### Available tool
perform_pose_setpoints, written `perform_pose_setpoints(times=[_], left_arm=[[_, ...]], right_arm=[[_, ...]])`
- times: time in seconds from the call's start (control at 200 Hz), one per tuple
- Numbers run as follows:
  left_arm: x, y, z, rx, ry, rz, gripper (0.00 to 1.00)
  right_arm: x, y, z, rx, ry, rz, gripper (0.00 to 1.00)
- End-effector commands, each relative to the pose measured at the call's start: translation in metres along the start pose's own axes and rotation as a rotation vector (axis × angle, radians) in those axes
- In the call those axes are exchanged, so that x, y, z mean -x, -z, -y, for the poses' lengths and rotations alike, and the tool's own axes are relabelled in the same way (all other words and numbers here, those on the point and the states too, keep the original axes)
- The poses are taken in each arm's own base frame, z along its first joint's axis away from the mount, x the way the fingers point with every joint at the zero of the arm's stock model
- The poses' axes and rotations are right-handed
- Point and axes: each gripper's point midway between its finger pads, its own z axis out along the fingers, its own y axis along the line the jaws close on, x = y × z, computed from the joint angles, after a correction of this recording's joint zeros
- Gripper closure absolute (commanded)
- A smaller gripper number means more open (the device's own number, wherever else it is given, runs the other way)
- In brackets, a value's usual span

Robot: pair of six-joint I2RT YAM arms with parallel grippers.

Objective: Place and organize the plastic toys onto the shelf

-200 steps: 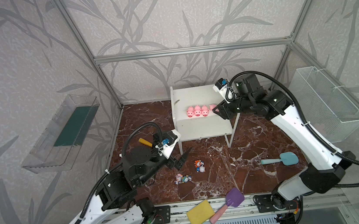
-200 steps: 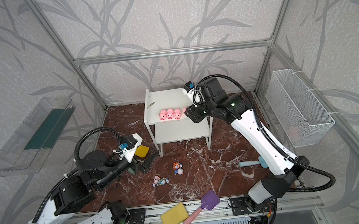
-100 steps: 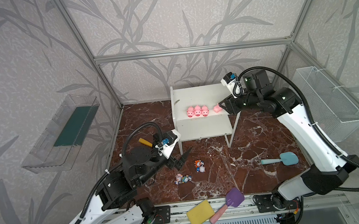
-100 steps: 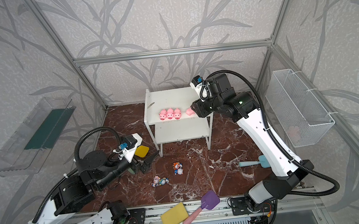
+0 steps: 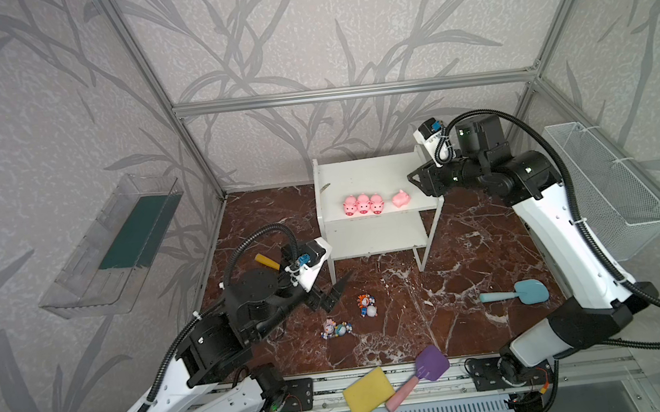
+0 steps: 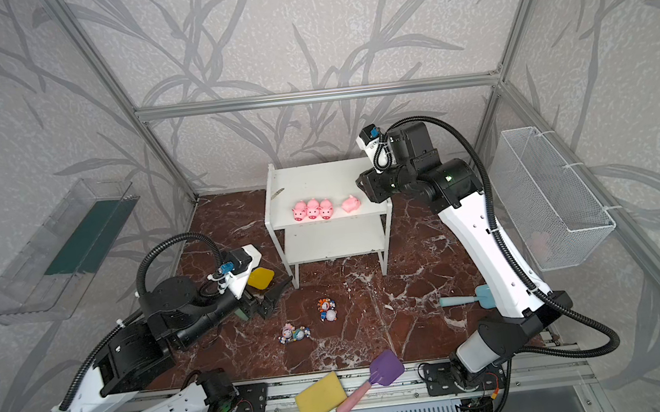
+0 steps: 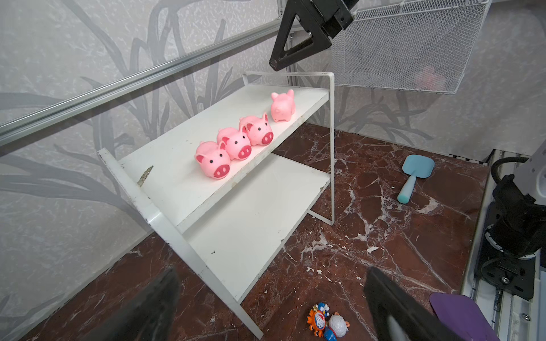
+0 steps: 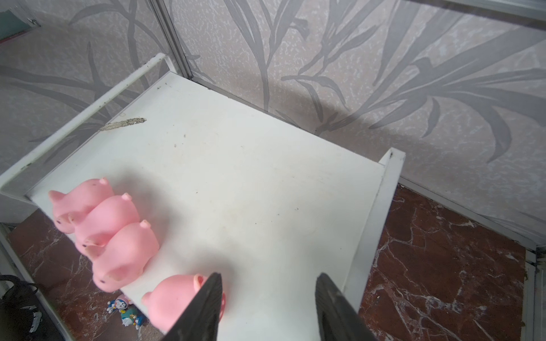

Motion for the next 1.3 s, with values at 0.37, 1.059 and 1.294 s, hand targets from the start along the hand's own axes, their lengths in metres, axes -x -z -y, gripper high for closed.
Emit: perform_pose_setpoints(times=[0.37,1.059,1.294], left_arm=[[0.003,0.002,0.0,-0.008,0.012,0.02,0.01],[0.003,0.0,0.0,-0.012,0.02,0.018,0.01],[0.002,-0.001,0.001,-0.016,0.021,0.015,0.01]], right_arm=[[-0.027,0.004,-0.016,0.015,0.085,-0.098,0.51],[-0.026,0.022,-0.025,-0.039,0.149,-0.098,0.51],[-0.025,0.034,-0.043,0.066,0.238,-0.056,0.48]])
